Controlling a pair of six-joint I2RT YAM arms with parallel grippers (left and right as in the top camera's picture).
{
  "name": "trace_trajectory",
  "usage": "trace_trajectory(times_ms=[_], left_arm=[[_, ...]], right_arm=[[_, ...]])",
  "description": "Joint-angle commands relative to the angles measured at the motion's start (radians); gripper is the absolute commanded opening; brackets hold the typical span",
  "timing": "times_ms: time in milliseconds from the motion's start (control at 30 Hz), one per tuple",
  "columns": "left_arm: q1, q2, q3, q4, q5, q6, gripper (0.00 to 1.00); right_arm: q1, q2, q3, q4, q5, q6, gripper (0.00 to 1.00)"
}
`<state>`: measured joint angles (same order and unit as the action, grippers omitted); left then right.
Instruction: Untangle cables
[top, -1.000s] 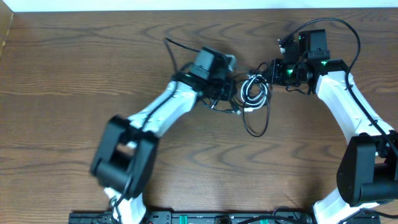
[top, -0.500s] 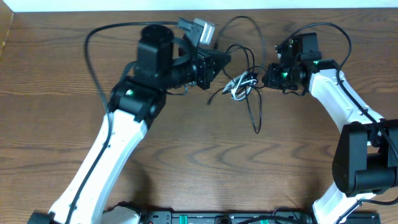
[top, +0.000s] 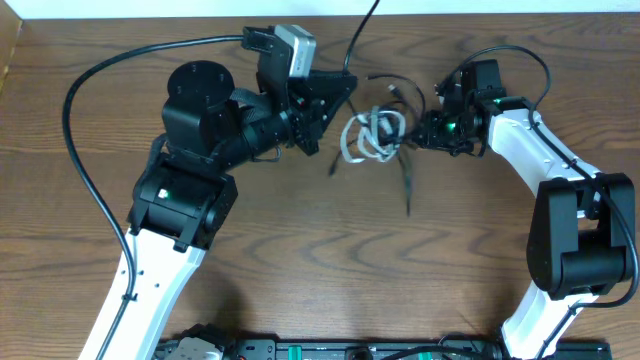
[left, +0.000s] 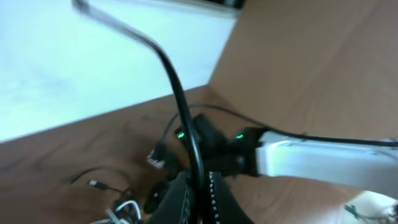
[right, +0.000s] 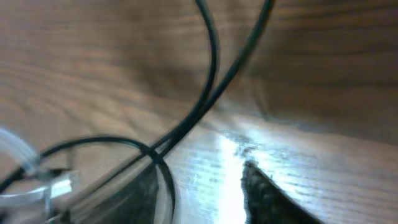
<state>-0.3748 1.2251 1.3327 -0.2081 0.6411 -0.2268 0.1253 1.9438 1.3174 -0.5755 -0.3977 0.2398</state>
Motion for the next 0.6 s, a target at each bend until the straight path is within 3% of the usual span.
trace_trajectory(times_ms=[0,200,367,567], left_arm=[[0.006,0.010,0.012,-0.021,-0.077,0.021,0.07],[0.006,0.028,0.012,-0.034,-0.074,0.020,0.08],[0.006,0.028,0.012,-0.029,-0.074,0.020,0.07],[0.006,0.028,0.012,-0.002,-0.074,-0.014,0.07]], right_arm=[[-0.006,-0.026,0.011,-0.013,-0.080,-0.067,0.62],[-0.006,-0.144,0.042,-0.048,-0.108,-0.111,0.73],[0.001,-0.229,0.044,0.008,-0.192,-0.115,0.74],[0.073,-0.204,0.044,0.030,-0.216,-0.114,0.73]])
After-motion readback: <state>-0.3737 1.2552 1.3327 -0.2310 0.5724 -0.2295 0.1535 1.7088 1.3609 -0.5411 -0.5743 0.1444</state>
